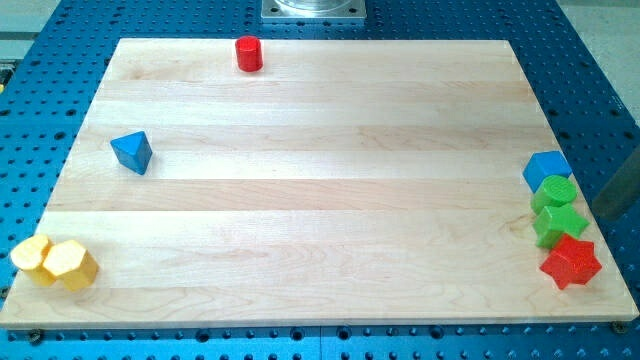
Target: Slightly move the green blocks and blue cube to the left
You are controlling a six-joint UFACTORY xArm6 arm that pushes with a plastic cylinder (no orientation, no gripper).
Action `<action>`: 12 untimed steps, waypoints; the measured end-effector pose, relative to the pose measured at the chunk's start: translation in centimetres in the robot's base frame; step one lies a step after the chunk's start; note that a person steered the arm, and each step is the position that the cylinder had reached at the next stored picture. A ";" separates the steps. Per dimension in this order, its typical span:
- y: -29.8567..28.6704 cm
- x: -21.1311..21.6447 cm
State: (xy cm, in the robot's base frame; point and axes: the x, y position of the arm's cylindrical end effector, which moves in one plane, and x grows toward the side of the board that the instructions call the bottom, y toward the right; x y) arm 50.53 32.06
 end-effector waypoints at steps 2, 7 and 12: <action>-1.4 0.0; -1.2 -2.3; -3.8 -3.3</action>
State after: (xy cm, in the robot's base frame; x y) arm 47.24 28.22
